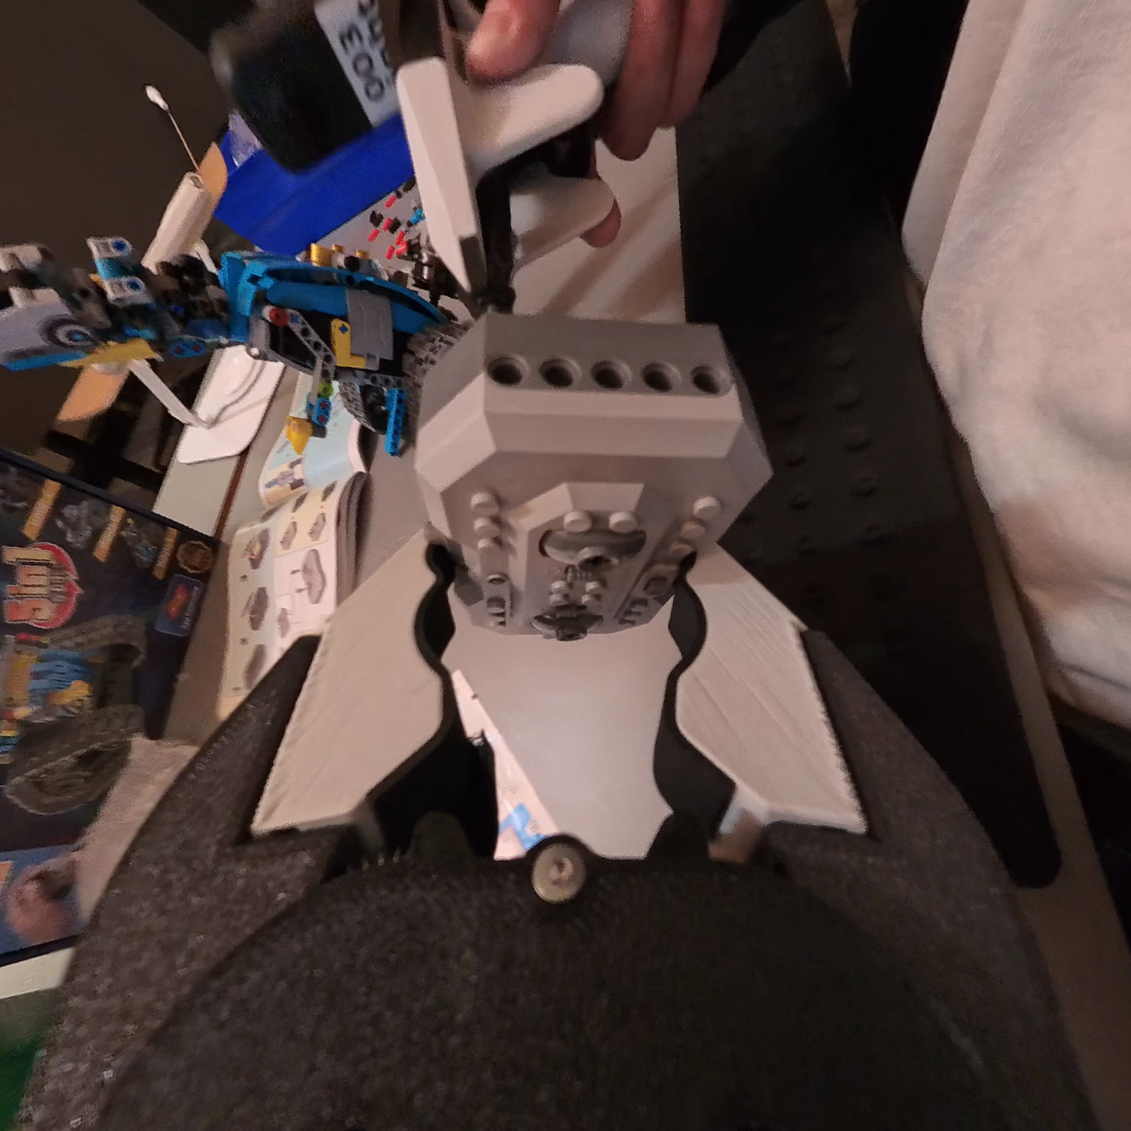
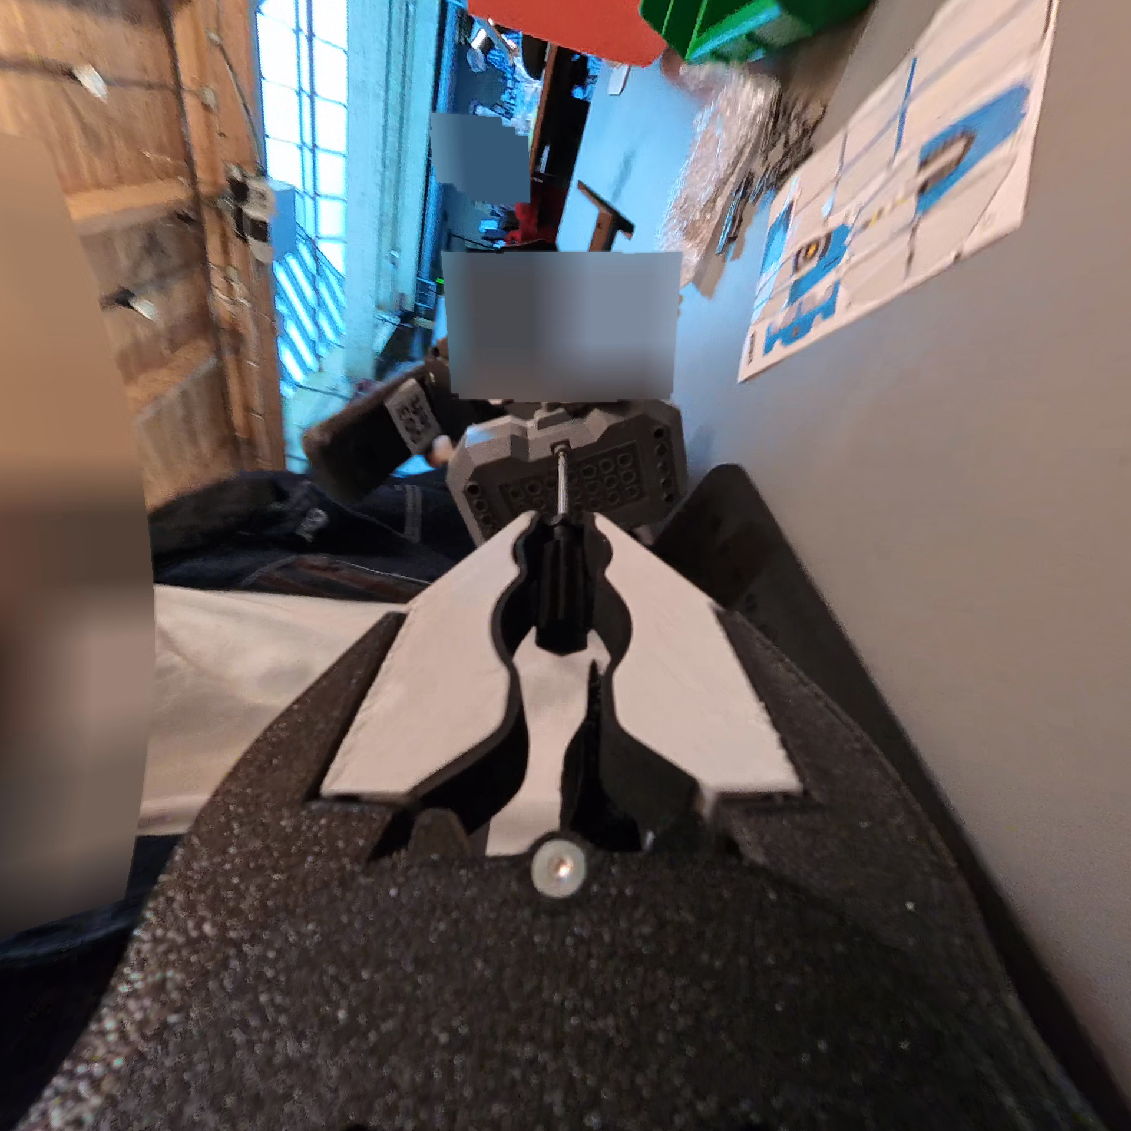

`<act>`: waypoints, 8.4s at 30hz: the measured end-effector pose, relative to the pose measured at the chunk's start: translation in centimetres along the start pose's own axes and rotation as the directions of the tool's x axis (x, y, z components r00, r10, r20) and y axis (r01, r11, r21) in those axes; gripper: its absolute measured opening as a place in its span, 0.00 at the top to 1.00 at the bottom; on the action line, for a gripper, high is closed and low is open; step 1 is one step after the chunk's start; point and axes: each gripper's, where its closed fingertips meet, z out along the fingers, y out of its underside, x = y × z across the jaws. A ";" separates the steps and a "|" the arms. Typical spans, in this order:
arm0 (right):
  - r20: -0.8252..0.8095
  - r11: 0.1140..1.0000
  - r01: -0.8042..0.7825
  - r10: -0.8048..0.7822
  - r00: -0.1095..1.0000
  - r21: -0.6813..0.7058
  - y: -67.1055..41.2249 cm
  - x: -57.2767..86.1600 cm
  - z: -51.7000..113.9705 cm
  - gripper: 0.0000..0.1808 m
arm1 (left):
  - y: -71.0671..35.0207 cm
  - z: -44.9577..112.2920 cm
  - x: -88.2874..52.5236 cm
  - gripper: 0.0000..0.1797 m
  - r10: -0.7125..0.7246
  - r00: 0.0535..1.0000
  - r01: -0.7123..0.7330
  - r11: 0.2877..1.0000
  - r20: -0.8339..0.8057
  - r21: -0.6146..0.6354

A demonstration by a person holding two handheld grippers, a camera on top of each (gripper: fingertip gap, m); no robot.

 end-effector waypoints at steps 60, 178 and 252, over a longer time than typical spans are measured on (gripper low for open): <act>0.013 0.995 0.092 -0.093 0.996 0.043 -0.1 -0.7 0.5 0.94 | -0.4 -0.5 -0.5 0.61 -0.064 0.998 0.064 0.996 0.005 0.068; -0.148 0.665 0.737 -0.747 0.648 -0.123 -0.4 -0.9 -0.5 0.94 | -1.2 -0.1 0.7 0.61 -0.361 0.897 0.396 0.912 -0.256 0.102; 0.022 0.996 0.052 -0.054 0.998 0.073 -0.9 0.0 0.4 0.94 | 0.5 -0.2 -2.0 0.61 0.166 0.971 -0.165 0.986 0.173 -0.023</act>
